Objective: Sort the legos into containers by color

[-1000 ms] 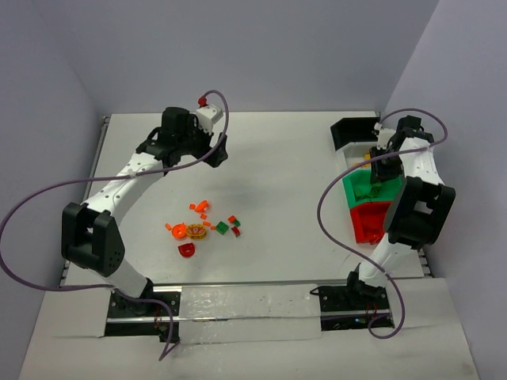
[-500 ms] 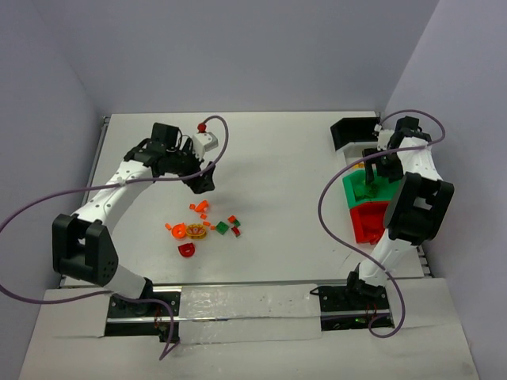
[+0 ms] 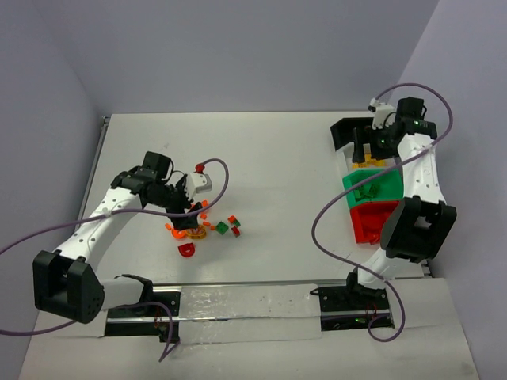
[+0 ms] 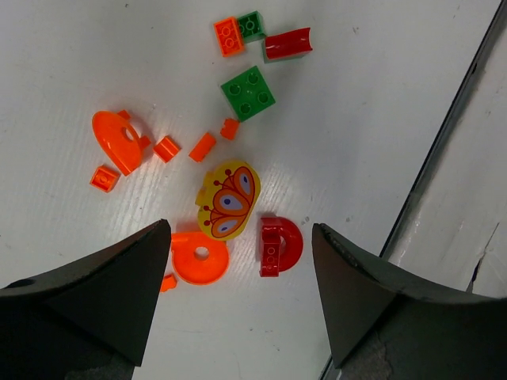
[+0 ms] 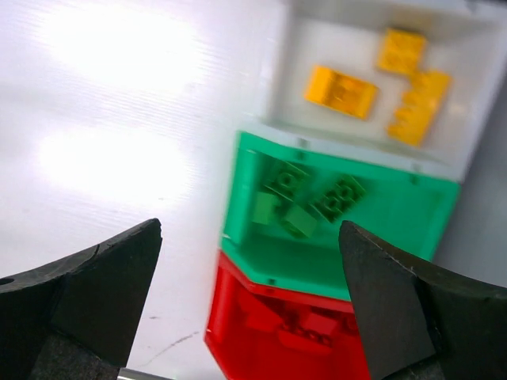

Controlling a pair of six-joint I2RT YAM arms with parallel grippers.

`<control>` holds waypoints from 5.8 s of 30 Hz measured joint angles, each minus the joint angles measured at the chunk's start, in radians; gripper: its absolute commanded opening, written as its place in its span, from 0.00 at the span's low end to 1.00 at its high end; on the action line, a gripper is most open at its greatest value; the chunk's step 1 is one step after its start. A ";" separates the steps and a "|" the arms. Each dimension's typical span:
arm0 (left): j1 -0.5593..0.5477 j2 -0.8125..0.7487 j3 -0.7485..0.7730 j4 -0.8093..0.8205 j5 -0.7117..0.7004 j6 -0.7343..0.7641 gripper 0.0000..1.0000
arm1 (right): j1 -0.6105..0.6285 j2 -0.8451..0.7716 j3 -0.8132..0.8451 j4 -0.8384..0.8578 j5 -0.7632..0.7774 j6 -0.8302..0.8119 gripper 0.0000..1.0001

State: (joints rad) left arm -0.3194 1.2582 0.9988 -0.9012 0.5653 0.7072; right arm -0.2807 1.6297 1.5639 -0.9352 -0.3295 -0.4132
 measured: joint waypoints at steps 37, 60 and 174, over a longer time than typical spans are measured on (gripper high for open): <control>-0.094 0.257 -0.215 0.379 -0.218 0.076 0.28 | 0.212 0.013 -0.062 0.235 -0.367 0.307 1.00; -0.243 0.063 -0.059 0.541 -0.095 -0.343 0.11 | 0.583 0.015 -0.294 0.600 -0.626 0.748 1.00; -0.374 0.350 -0.067 0.402 -0.346 -0.462 0.70 | 0.177 0.106 -0.003 0.193 -0.133 0.320 0.74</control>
State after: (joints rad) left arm -0.6931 1.6084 0.9321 -0.4992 0.2196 0.2456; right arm -0.1036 1.7359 1.5604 -0.7422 -0.4625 -0.0932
